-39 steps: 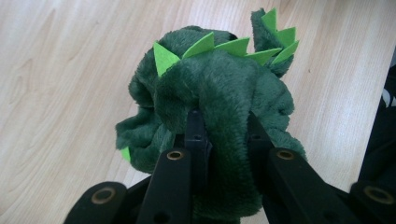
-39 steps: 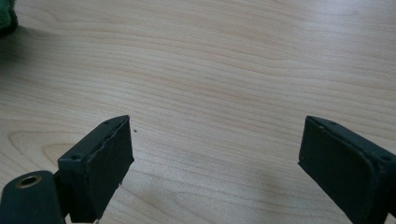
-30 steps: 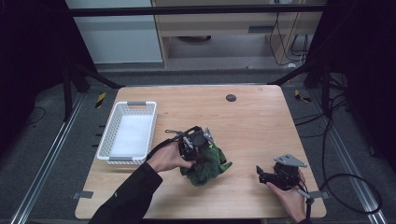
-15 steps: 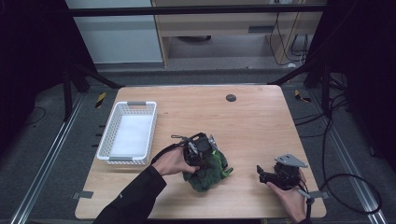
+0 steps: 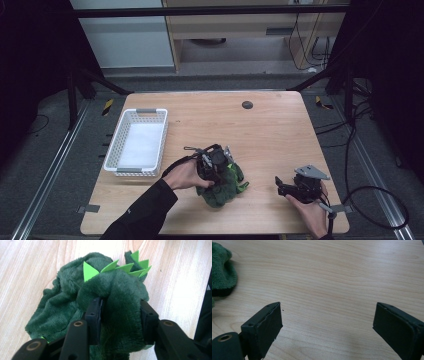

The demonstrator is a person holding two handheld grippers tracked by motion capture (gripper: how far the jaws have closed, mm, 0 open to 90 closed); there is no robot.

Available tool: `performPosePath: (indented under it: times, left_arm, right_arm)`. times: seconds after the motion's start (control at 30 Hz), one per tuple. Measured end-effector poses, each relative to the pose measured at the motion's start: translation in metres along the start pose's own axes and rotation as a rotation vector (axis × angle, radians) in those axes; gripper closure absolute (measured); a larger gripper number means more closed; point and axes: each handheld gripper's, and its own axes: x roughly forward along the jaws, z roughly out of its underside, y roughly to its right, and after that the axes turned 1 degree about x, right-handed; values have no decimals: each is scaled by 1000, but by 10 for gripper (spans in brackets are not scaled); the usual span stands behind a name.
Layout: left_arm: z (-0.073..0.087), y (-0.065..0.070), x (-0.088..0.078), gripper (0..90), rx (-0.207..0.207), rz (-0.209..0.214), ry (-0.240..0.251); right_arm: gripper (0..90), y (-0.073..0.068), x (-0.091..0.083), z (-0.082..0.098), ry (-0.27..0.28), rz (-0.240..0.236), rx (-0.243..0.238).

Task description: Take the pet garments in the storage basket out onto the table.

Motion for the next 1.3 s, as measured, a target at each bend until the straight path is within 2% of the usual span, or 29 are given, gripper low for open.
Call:
performPosePath:
  times: [0.37, 0.57, 0.6, 0.67, 0.7, 0.73, 0.97, 1.3]
  left_arm:
    - [3, 3, -13, 444, 4, -28, 51]
    - [7, 3, -28, 356, -7, -31, 118]
    - [9, 4, -32, 343, -17, -42, 142]
    - [10, 4, -34, 322, -20, -50, 154]
    - [12, 4, -38, 314, -35, -62, 183]
    - [12, 4, -38, 308, -35, -62, 183]
    - [26, 4, -51, 276, -98, -109, 282]
    - [64, 7, -67, 270, -220, -195, 460]
  right_arm:
    - [82, 0, 0, 0, 4, 1, 3]
    - [82, 1, 0, 0, 6, 3, 2]
    - [82, 1, 0, 0, 6, 2, 3]
    - [82, 1, 0, 0, 7, 2, 4]
    - [82, 1, 0, 0, 7, 2, 4]
    - [82, 1, 0, 0, 7, 2, 4]
    - [82, 1, 0, 0, 11, 6, 7]
    - [82, 2, 0, -1, 18, 9, 13]
